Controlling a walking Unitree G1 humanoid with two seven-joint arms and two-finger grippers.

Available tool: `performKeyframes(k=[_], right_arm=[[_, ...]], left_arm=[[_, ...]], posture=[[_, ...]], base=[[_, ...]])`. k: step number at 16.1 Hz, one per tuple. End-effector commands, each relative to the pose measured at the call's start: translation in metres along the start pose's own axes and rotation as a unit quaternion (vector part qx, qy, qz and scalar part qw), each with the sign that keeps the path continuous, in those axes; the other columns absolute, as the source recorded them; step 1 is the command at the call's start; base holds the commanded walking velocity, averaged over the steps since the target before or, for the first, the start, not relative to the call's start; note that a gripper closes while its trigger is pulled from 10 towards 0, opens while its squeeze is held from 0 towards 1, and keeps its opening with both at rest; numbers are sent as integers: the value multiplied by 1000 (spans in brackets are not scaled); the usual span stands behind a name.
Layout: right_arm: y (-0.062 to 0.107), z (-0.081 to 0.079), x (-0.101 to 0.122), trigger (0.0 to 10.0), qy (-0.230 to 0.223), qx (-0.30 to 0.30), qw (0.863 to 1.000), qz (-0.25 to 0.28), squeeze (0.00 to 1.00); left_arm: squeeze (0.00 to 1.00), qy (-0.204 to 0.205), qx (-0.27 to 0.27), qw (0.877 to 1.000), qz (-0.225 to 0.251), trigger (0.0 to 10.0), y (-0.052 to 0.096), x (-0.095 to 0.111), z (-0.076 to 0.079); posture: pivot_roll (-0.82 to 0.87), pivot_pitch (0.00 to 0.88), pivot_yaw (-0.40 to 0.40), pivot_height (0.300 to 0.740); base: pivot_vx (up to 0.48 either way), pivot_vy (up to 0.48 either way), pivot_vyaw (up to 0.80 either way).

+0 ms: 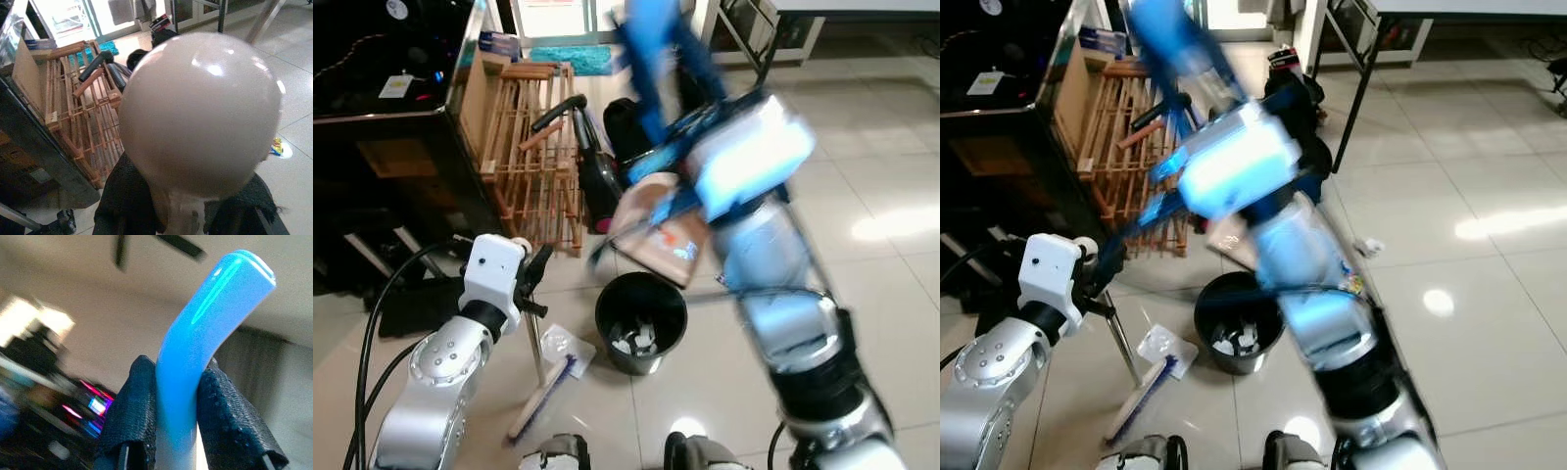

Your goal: Sweep floor

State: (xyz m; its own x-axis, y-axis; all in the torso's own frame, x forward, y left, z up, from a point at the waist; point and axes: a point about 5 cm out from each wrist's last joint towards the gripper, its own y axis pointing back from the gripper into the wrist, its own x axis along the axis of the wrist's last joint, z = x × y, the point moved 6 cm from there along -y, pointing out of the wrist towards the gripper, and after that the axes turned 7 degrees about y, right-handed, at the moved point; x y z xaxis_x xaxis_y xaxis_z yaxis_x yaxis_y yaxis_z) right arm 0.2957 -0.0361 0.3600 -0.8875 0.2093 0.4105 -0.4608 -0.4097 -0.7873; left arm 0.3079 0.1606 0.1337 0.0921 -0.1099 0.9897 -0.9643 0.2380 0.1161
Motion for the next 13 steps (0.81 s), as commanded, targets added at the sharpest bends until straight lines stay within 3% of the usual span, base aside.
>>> performKeyframes(k=[1,3,5,8,9,10,13], right_arm=[[1,41,-19,10000,65,-54,995,-52,0],[14,80,-40,10000,63,-115,985,-110,0],[42,133,-56,10000,95,-188,964,-165,0],[75,178,-76,10000,155,-243,925,-248,0],[82,184,-79,10000,162,-249,918,-261,0],[95,189,-85,10000,141,-264,912,-280,0],[118,184,-97,10000,76,-286,901,-317,0]], left_arm=[[0,-15,9,1000,13,10000,-1,6,-2],[0,-15,11,1000,22,10000,-4,10,0],[0,-13,8,999,32,10000,-9,15,4],[0,-19,0,999,42,10000,-13,21,8],[0,-19,0,999,43,10000,-13,21,8],[0,-15,1,999,46,10000,-14,22,10],[0,-7,3,999,46,10000,-15,22,12]], posture=[[-15,144,10,740],[-25,147,16,740],[-37,151,26,740],[-41,160,29,740],[-44,160,29,740],[-46,162,29,740],[-48,169,21,740]], base=[[0,0,0],[0,0,0],[0,-180,0],[0,-401,0],[0,-409,0],[0,-480,0],[0,-480,0]])
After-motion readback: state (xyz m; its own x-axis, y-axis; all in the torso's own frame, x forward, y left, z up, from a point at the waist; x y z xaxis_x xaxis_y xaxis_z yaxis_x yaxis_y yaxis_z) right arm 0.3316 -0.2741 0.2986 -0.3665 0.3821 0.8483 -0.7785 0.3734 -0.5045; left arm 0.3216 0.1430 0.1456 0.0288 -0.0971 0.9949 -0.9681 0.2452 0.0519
